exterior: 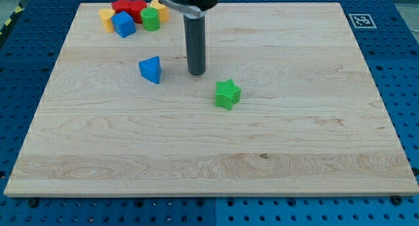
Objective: Push the triangle into the group of blocks at the top left side of the board
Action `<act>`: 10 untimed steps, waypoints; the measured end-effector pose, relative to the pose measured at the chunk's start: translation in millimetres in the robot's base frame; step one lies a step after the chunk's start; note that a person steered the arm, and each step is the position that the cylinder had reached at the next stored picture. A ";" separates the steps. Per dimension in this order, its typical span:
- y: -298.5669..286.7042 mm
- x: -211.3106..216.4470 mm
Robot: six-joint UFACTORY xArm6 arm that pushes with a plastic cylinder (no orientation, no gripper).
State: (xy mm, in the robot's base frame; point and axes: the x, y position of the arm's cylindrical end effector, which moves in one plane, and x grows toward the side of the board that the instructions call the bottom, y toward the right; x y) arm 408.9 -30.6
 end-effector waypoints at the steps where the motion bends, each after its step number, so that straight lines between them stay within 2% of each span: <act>1: -23.6 26.3; 2: -64.6 28.2; 3: -96.7 -1.4; 4: -103.7 -54.3; 5: -103.7 -51.8; 6: -89.4 -21.4; 7: -63.1 -41.2; 8: -62.3 -84.2; 9: -64.8 -99.5; 10: -59.6 -74.1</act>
State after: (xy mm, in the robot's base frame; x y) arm 334.8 -90.1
